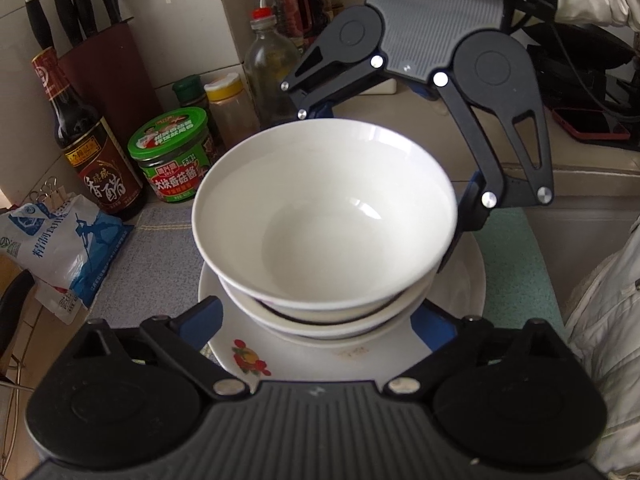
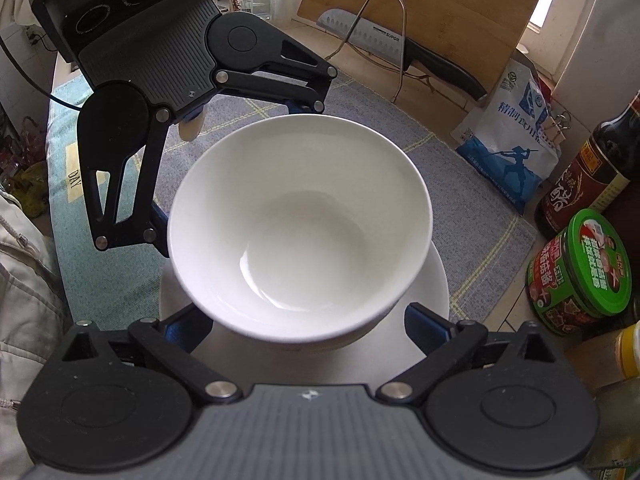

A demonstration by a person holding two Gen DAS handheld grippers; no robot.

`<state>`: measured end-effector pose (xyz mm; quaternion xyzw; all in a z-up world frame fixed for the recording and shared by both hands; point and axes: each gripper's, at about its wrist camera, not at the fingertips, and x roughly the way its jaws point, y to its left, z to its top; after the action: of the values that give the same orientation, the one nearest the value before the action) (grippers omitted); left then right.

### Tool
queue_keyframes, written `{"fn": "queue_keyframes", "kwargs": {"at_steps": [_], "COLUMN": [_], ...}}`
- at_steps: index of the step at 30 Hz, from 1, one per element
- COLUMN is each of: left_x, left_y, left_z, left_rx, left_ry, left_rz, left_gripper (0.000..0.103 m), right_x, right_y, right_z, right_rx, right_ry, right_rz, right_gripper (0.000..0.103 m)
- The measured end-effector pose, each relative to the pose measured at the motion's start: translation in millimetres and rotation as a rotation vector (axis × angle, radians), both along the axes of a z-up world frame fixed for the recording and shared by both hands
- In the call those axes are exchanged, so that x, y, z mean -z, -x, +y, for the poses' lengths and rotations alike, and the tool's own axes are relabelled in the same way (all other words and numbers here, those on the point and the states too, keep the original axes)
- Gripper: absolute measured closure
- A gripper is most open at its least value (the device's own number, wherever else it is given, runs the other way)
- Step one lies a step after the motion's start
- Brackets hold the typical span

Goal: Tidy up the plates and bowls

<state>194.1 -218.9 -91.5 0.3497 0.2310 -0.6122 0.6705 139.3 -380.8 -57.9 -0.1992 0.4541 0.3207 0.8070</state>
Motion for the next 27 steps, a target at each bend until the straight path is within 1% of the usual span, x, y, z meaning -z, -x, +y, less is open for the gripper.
{"fn": "queue_keyframes", "kwargs": {"at_steps": [4, 8, 10, 12, 16, 20, 24, 27], "left_x": [-1, -3, -6, -8, -13, -20, -26, -30], "left_y": [4, 6, 12, 16, 26, 38, 47, 54], "left_z": [6, 16, 24, 30, 44, 59, 68, 76], "left_rx": [-0.045, -0.146, -0.198, -0.243, -0.337, -0.438, -0.493, -0.52], "left_ry": [0.021, 0.056, 0.091, 0.109, 0.166, 0.261, 0.324, 0.378], "left_rz": [-0.016, 0.012, 0.007, 0.002, 0.012, -0.026, -0.073, -0.06], "left_gripper": [0.003, 0.002, 0.002, 0.001, 0.001, 0.001, 0.001, 0.001], "right_x": [-3, -5, -6, -5, -3, -5, -9, -11], "right_y": [4, 12, 16, 20, 25, 32, 40, 49], "right_z": [1, 1, 0, -3, -6, -8, -6, 1], "right_rx": [0.003, 0.02, 0.052, 0.081, 0.177, 0.314, 0.447, 0.557], "right_ry": [0.013, 0.024, 0.037, 0.04, 0.049, 0.061, 0.033, 0.01], "right_rz": [-0.02, -0.048, -0.065, -0.067, -0.074, -0.083, -0.095, -0.103], "right_gripper": [0.0, 0.0, 0.0, 0.0, 0.0, 0.0, 0.0, 0.0]}}
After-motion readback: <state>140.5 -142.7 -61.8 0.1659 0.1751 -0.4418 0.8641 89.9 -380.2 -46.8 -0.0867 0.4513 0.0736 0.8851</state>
